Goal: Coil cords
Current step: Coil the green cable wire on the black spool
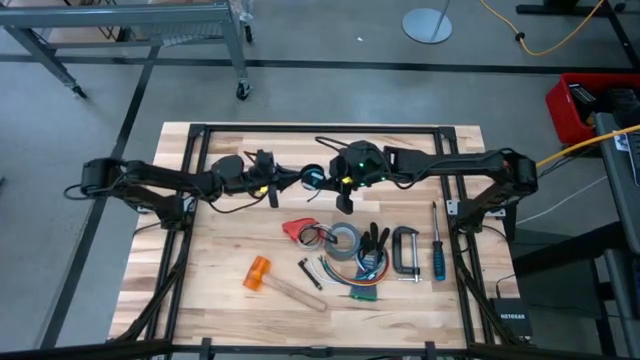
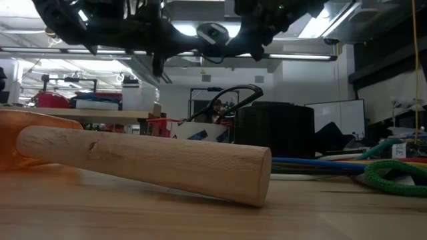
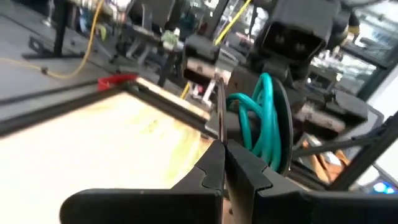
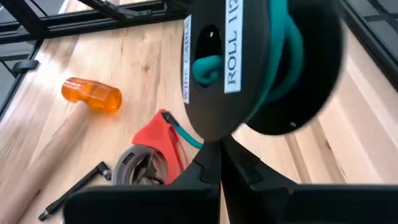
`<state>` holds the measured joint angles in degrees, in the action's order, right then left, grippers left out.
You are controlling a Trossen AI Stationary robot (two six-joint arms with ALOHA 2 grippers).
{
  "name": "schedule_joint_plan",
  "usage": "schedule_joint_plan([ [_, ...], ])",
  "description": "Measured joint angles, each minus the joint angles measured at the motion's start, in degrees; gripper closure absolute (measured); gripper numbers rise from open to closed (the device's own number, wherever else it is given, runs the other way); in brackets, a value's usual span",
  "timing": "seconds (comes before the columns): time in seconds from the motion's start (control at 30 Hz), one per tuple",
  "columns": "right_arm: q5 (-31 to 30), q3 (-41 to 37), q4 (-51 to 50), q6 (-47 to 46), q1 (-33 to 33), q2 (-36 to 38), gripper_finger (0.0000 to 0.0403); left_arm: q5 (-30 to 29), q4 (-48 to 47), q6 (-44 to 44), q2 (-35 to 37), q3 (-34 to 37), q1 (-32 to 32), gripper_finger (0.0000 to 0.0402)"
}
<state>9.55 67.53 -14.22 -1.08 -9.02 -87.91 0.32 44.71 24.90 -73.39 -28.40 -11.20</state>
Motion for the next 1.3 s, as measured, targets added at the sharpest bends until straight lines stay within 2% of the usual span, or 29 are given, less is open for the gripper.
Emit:
schedule_joint_plan([
  [0.23,0.0,0.0,0.2,0.1,0.0,0.5,0.0402,6.1,-2.7,4.3,1.0,0.0,0.0,0.0401],
  [0.4,0.0,0.0,-0.1,0.2,0.0,0.5,0.0402,8.4,-5.4,5.5,1.0,0.0,0.0,0.0401],
  [0.83,0.0,0.1,-7.4,1.4,0.0,0.7,0.0402,10.5,-10.2,6.7,1.0,0.0,-0.7,0.0401],
  [0.97,0.0,0.1,-7.2,1.8,0.0,0.8,0.0402,12.5,-11.6,8.2,0.9,0.0,-0.7,0.0401],
  [1.3,0.0,0.1,-7.3,1.8,0.0,0.8,0.0394,12.8,-11.6,8.1,0.9,0.0,-0.9,0.0401],
])
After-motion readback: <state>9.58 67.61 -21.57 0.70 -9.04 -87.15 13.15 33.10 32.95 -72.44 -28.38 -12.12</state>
